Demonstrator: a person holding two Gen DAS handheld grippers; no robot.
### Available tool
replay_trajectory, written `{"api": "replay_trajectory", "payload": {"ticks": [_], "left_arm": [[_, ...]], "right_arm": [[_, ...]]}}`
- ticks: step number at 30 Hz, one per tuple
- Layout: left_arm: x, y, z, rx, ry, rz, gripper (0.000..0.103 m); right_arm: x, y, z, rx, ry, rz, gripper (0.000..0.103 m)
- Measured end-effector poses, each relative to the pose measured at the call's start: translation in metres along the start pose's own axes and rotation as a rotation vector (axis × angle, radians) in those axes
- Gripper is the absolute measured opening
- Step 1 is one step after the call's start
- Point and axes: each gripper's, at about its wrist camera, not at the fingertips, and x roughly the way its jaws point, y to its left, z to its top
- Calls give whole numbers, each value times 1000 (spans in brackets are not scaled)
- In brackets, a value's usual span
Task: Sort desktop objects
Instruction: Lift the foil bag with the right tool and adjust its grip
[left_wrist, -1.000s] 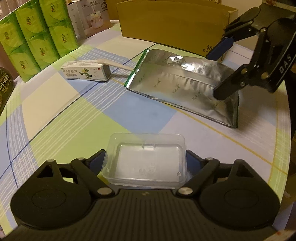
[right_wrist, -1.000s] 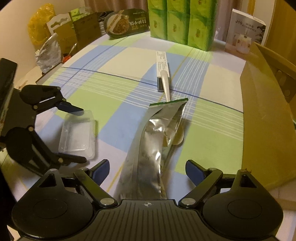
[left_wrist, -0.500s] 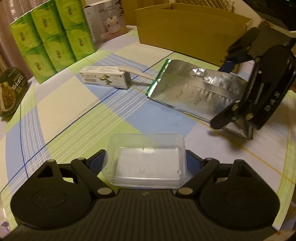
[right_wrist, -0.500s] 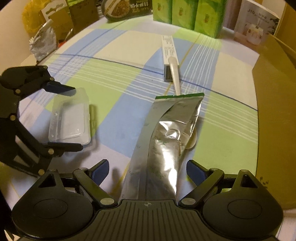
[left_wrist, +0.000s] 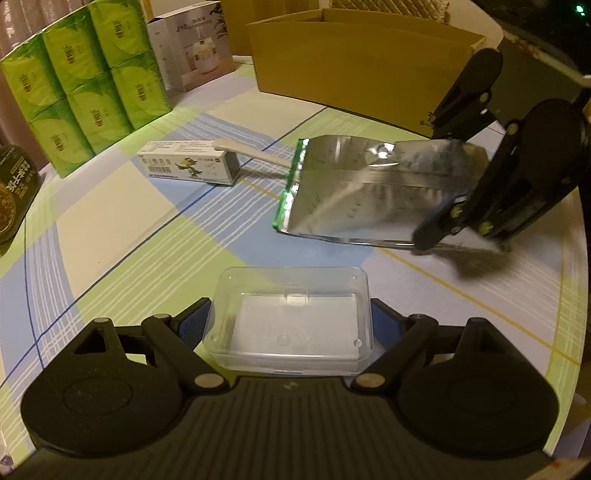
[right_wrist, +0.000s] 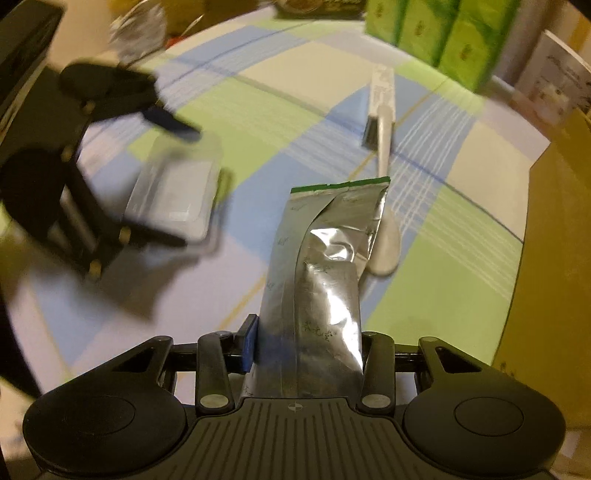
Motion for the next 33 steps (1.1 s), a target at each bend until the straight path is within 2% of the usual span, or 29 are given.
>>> {"api": "replay_trajectory", "payload": {"ticks": [3, 5, 8, 16, 18, 20, 26, 33], "left_arm": [[0, -3, 1, 12, 0, -15, 87], [1, -6, 2, 22, 1, -25, 87], [3, -10, 2, 37, 7, -35, 87], [7, -12, 1, 52, 21, -49, 87], [8, -13, 2, 55, 24, -53, 87], [9, -14, 2, 62, 27, -61, 87], [11, -16, 3, 61, 30, -86, 87], [6, -16, 5, 44, 9, -92, 86]], "right_arm": [[-2, -1, -9, -10, 10, 0, 41], [-1, -2, -11, 1, 14, -4, 54], [2, -3, -7, 9, 8, -8, 64], [16, -7, 11, 11, 40, 27, 65], [16, -9, 11, 16, 41, 34, 63], [14, -11, 10, 22, 36, 42, 47], [7, -5, 9, 3, 19, 28, 38], [-14, -5, 5, 42, -42, 3, 36]]}}
